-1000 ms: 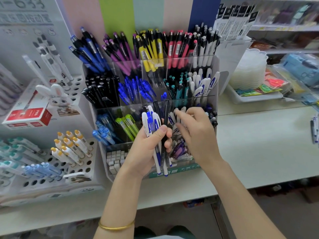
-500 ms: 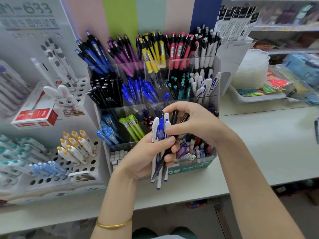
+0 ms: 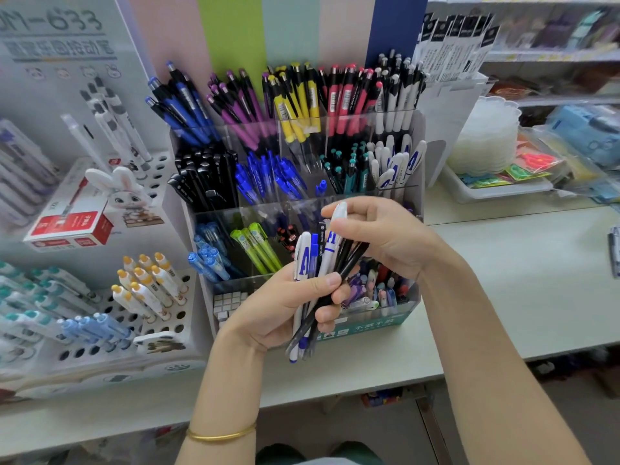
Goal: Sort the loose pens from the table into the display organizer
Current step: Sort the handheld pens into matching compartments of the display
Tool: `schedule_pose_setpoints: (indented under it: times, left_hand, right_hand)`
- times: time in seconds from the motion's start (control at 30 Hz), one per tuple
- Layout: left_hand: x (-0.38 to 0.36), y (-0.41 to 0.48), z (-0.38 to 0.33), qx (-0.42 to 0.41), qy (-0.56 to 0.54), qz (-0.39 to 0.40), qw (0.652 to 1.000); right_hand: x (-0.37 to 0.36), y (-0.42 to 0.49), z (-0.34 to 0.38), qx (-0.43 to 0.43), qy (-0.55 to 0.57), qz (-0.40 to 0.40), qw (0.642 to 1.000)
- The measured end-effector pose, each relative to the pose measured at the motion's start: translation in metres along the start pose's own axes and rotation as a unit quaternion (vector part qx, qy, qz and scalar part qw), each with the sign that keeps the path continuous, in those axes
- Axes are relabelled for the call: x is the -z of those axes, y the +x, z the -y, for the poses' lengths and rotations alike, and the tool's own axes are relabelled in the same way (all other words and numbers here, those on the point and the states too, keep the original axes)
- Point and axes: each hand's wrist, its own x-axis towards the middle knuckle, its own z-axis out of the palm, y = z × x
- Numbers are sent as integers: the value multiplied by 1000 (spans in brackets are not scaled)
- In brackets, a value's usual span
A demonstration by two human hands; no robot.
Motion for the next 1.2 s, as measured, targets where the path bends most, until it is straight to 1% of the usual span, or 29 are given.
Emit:
schedule_pose_setpoints:
  times: [0.03,0.1,0.2,0.33,0.43,0.5,0.57,0.63,0.67,0.73,0.77,0.87,0.97,1.07,1.13,1.2]
  left_hand:
    - [0,0,0,3,2,3,1000]
    - [1,1,1,9,3,0,1000]
    - [1,3,1,11,6,-7,1000]
    - [0,1,0,20,6,-39,999]
    - [0,-2,3,36,6,-64,997]
    - [-1,-1,5,34,17,-96,995]
    - [-6,1,6,22,61,-138,988]
    - [-11,5,5,5,116,-175,978]
    - [-13,7,5,-4,144,-193,971]
    - [-17,11,5,-28,206,-230,951]
    - [-18,14,5,-42,238,-251,937]
    - [-20,22,8,-65,317,-319,891]
    - [-25,25,9,-68,361,-363,856]
    - [-30,26,10,-80,385,-377,839]
    - [-33,26,11,-84,398,-385,829]
    - [-33,25,10,-81,403,-390,824]
  right_hand:
    - [-2,-1,-1,-7,-10,14,1000]
    - [-3,-2,-1,-7,-6,16,1000]
    - [1,2,-1,16,32,-22,999]
    - [8,3,2,95,76,-93,988]
    - [12,-1,12,165,115,-156,967]
    - [13,-4,19,225,102,-201,948]
    - [11,-8,23,258,60,-234,935]
    - [7,-15,26,251,-2,-249,935]
    - [4,-18,26,233,-42,-244,941]
    - [-3,-25,21,176,-104,-205,957]
    - [-8,-27,16,151,-114,-177,966]
    - [-20,-32,-1,104,-87,-113,984]
    - [-28,-31,-13,79,-40,-110,990]
    - [-33,-27,-20,75,-10,-130,989]
    - [-32,-25,-23,73,-14,-144,987]
    - [-31,-23,-24,65,-19,-141,988]
